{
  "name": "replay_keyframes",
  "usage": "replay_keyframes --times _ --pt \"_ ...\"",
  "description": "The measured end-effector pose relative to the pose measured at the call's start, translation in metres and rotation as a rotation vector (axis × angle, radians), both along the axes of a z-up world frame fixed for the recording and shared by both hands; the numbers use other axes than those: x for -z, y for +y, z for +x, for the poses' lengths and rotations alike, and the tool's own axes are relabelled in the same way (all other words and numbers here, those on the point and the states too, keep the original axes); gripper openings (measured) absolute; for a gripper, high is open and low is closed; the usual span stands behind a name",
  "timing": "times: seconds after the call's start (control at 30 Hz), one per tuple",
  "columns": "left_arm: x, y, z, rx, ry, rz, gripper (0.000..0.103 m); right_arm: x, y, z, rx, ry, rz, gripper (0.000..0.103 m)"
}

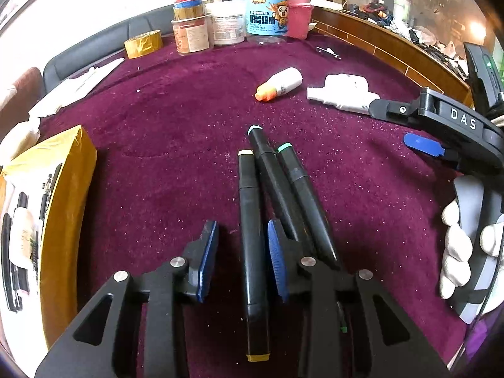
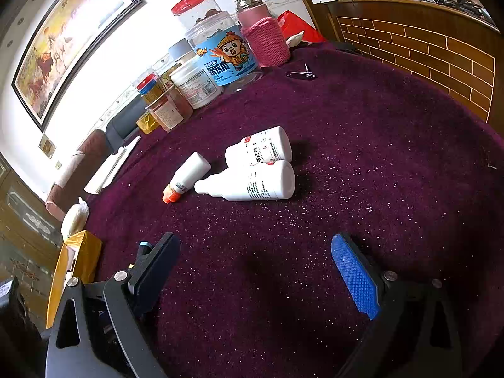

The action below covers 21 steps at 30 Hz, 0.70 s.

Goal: Organize rigid objects

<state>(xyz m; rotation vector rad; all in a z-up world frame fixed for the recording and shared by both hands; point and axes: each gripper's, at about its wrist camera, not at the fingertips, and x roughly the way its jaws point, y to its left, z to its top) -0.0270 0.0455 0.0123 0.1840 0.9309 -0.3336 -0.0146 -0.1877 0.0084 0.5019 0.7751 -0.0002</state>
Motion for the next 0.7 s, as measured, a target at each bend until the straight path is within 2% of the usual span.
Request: replay_keyframes --times 0.13,0.2,0.4,0.7 --pt "-0.001 -0.003 -0.003 -0.006 -0.012 0.023 0.029 0.000 0.000 0.000 0.000 0.000 0.000 0.095" --pt "-0.001 -0.003 -0.006 -0.003 0.000 -0.007 0.017 0.000 0.000 0.000 0.000 0.000 0.001 0.095" --pt "-0.004 0.004 -0.019 -0.020 0.025 -0.052 0.013 0.000 0.000 0.000 0.002 -0.001 0.001 0.095" --pt "-0.029 0.021 -0.038 -0.032 -0.045 -0.107 0.013 0.000 0.002 0.000 0.007 0.005 -0.010 0.095"
